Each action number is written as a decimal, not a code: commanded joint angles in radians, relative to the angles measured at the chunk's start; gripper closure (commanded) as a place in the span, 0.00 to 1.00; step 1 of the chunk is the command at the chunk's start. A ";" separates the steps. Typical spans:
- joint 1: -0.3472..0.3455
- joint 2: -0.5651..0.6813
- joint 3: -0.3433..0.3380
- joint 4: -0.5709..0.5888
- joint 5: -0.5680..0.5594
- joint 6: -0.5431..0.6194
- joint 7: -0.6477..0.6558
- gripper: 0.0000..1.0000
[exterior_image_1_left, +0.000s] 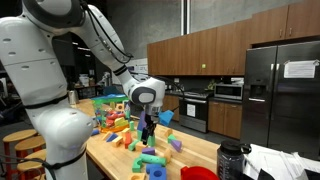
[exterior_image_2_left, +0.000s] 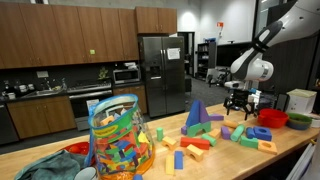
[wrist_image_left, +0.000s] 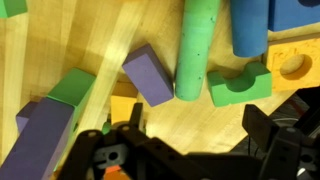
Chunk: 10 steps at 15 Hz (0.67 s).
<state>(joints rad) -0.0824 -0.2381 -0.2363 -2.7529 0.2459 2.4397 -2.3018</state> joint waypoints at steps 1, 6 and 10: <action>-0.017 0.034 -0.031 0.044 0.012 -0.076 0.020 0.00; -0.019 0.062 -0.038 0.054 0.053 -0.116 0.005 0.00; -0.024 0.112 -0.027 0.067 0.068 -0.090 0.023 0.00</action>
<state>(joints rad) -0.0976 -0.1716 -0.2693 -2.7175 0.2992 2.3463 -2.2889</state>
